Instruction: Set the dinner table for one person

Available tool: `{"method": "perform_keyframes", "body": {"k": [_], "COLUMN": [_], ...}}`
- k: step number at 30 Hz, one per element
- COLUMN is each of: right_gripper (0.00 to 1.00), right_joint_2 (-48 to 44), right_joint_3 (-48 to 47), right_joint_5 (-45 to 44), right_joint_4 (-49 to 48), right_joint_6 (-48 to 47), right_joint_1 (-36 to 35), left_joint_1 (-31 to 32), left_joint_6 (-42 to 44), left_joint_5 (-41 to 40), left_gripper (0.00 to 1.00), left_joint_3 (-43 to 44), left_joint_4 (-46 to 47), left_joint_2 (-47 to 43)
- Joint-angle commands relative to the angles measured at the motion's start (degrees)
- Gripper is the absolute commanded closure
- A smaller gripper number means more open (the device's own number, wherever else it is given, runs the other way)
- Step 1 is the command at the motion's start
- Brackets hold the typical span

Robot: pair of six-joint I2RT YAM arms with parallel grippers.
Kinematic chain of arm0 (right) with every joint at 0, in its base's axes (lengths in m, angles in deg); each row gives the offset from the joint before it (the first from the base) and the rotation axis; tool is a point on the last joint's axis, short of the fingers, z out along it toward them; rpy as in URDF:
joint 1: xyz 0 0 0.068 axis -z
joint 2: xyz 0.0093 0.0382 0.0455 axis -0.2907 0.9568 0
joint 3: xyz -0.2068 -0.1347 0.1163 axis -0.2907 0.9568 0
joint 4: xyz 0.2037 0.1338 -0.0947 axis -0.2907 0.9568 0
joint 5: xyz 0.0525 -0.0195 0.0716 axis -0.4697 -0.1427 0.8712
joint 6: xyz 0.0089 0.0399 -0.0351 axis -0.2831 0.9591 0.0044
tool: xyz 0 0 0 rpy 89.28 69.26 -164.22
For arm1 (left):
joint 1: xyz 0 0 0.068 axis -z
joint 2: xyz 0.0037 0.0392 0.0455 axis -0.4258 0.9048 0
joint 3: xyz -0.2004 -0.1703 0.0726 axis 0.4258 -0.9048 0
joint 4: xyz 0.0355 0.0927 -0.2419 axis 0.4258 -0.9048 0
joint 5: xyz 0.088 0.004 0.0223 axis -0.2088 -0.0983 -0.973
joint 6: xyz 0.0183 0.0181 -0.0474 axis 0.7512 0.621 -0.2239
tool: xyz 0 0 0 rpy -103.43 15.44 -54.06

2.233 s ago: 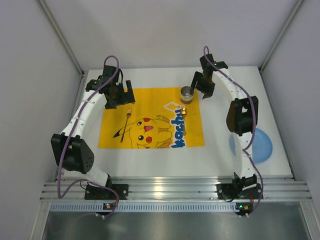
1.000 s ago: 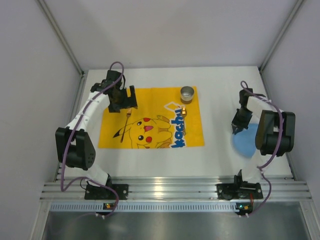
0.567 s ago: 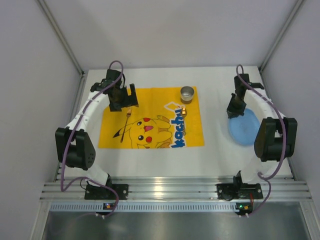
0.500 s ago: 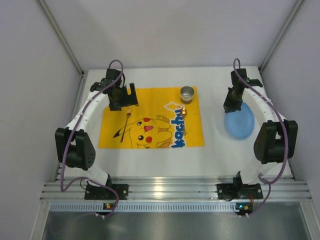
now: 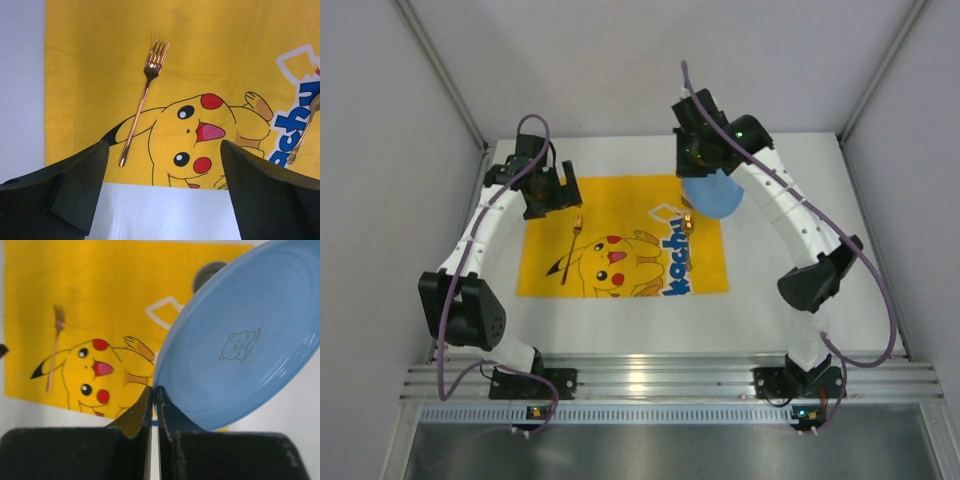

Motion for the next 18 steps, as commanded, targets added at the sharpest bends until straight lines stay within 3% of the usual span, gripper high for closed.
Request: {"method": "perform_keyframes", "body": {"k": [1, 10, 18], "right_gripper": [1.00, 1.00, 1.00], "right_joint_2": [8.2, 18.2, 24.7], "right_joint_3": [-13.3, -16.6, -16.1], "right_joint_5": [-0.7, 11.7, 15.5], "right_joint_4": [6.1, -0.2, -4.7], "right_joint_6": [-1.6, -0.9, -0.5], "right_joint_1": [-6.7, -12.8, -14.5], "left_joint_1": [-1.4, -4.1, -4.1], "left_joint_6": [-0.7, -2.0, -3.2], "left_joint_5": [-2.0, -8.2, -9.4], "left_gripper": [0.02, 0.02, 0.02], "left_joint_3": [-1.0, -4.9, -6.4], "left_joint_4": [-1.0, -2.8, -5.2], "left_joint_2": [-5.2, -14.6, -17.5]}}
